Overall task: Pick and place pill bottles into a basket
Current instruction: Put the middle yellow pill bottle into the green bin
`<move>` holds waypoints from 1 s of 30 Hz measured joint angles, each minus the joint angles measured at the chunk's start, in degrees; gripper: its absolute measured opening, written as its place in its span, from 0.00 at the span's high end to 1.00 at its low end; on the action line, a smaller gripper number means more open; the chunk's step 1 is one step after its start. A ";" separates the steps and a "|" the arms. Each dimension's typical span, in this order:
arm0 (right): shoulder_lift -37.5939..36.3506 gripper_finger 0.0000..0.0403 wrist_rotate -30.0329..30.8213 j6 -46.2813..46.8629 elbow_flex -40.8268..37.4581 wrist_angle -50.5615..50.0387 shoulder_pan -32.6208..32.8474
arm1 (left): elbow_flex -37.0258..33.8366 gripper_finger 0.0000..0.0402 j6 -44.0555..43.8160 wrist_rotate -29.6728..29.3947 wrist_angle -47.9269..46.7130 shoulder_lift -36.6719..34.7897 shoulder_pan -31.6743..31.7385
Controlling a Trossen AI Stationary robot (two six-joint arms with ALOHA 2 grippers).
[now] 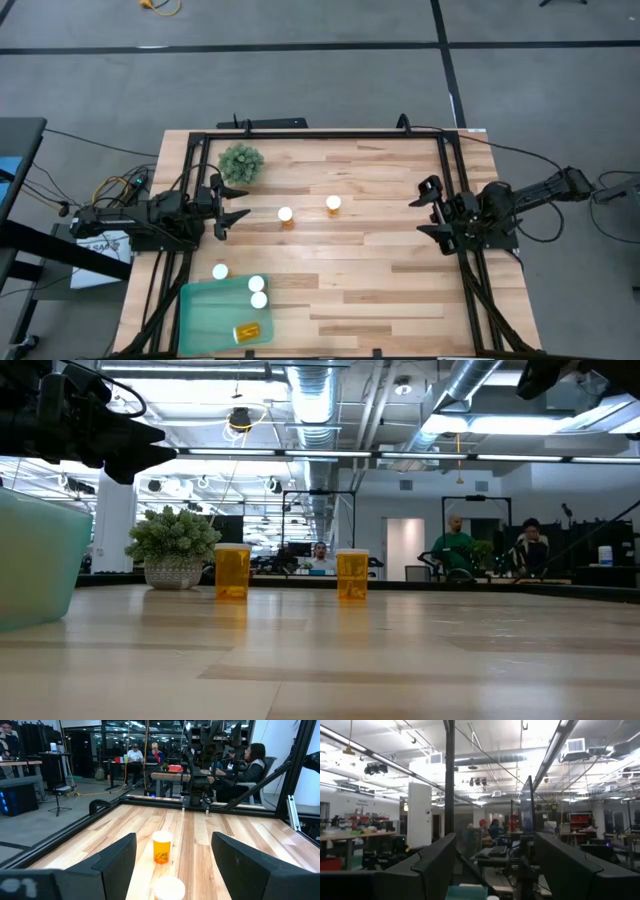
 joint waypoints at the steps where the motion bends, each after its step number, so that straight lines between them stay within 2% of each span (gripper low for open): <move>1: -0.79 0.36 0.00 0.02 0.00 -0.89 0.00 | 0.01 0.38 0.13 0.00 0.00 0.01 -0.01; 15: -9.04 0.36 1.68 -0.07 -0.18 -10.07 0.00 | 0.01 0.38 0.10 0.00 0.00 0.00 0.01; 23: -11.53 0.36 2.10 0.00 -7.25 0.12 0.02 | 0.01 0.38 0.24 0.00 0.00 0.00 0.00; 30: -13.09 0.36 3.08 0.02 -8.31 -0.68 0.02 | 0.01 0.38 0.24 0.00 0.00 0.00 0.00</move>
